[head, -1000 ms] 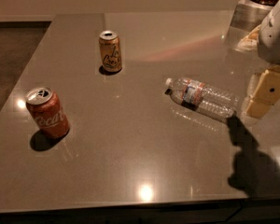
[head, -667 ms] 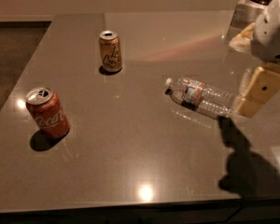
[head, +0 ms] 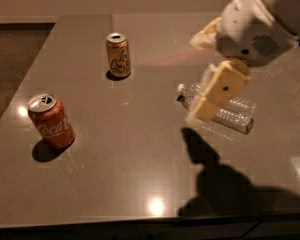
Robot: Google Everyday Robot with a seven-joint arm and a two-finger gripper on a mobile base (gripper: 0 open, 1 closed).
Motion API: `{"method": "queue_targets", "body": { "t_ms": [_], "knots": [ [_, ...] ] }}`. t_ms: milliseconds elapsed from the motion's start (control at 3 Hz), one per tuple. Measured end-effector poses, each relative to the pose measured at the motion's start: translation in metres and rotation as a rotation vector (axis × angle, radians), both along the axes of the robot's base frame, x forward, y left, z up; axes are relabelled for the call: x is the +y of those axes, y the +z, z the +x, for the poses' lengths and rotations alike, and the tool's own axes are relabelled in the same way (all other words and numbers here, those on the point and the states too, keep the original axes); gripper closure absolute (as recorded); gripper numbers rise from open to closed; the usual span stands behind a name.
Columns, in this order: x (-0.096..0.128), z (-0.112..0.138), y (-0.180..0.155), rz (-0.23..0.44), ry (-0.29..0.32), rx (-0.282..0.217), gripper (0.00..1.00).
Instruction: Knock coke can over
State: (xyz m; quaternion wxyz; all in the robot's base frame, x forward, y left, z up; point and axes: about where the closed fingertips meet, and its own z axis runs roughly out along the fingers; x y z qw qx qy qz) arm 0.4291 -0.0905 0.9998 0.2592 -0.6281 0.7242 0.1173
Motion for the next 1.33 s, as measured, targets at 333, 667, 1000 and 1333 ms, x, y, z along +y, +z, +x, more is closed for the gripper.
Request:
{"method": "queue_targets", "body": {
  "t_ms": [333,667,1000,1333],
  "knots": [
    [0.054,-0.003,0.004,0.085,0.035,0.004,0.0],
    [0.102,0.0,-0.006,0.115,0.041,0.013,0.0],
    [0.143,0.009,-0.029,0.11,0.013,0.043,0.0],
    [0.19,0.025,-0.056,0.091,-0.032,0.077,0.0]
  ]
}}
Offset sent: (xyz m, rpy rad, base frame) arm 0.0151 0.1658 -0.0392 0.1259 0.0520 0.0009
